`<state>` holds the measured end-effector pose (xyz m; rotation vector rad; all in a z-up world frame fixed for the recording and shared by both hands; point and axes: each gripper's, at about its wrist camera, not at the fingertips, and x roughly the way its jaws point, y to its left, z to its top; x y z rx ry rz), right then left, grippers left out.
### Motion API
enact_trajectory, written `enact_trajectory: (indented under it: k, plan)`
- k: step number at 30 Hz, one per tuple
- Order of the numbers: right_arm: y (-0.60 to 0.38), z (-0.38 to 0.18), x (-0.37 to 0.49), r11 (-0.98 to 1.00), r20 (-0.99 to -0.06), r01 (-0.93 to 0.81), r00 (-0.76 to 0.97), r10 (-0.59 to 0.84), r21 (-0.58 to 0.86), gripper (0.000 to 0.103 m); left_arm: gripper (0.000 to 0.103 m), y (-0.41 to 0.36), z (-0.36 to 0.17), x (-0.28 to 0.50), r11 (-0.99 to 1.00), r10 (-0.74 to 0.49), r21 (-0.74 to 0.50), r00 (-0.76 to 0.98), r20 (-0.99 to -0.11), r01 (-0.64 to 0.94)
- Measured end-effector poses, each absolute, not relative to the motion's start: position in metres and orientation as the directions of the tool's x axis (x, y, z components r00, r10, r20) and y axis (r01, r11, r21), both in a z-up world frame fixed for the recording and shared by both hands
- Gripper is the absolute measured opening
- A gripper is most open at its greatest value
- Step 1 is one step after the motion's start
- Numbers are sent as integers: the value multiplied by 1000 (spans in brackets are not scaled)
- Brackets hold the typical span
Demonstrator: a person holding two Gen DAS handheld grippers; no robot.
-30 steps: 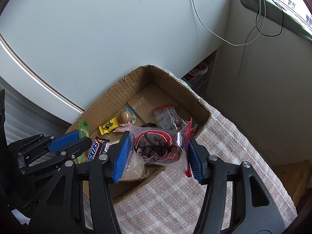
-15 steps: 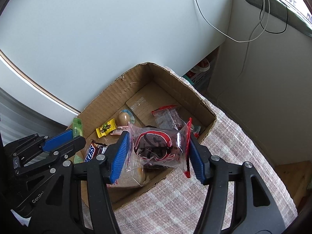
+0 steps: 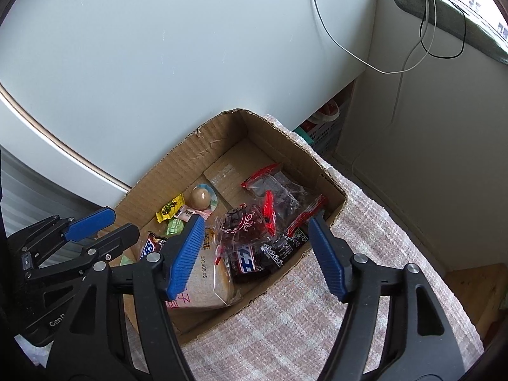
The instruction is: Organize snacks
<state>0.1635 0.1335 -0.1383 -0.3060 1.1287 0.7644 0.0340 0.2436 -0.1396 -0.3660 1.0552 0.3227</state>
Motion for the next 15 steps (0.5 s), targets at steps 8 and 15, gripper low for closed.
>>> enact_trajectory:
  k: [8,15]
  plan:
    - [122,-124,155,718,-884,-681,239,402,142,77,45,241,-132,25,889,91,-139,466,-880,-436]
    - [111,-109,141,726,-875,-676,267,404,129,81,54,238,-125,16,883,100,-138,467,-879,-448]
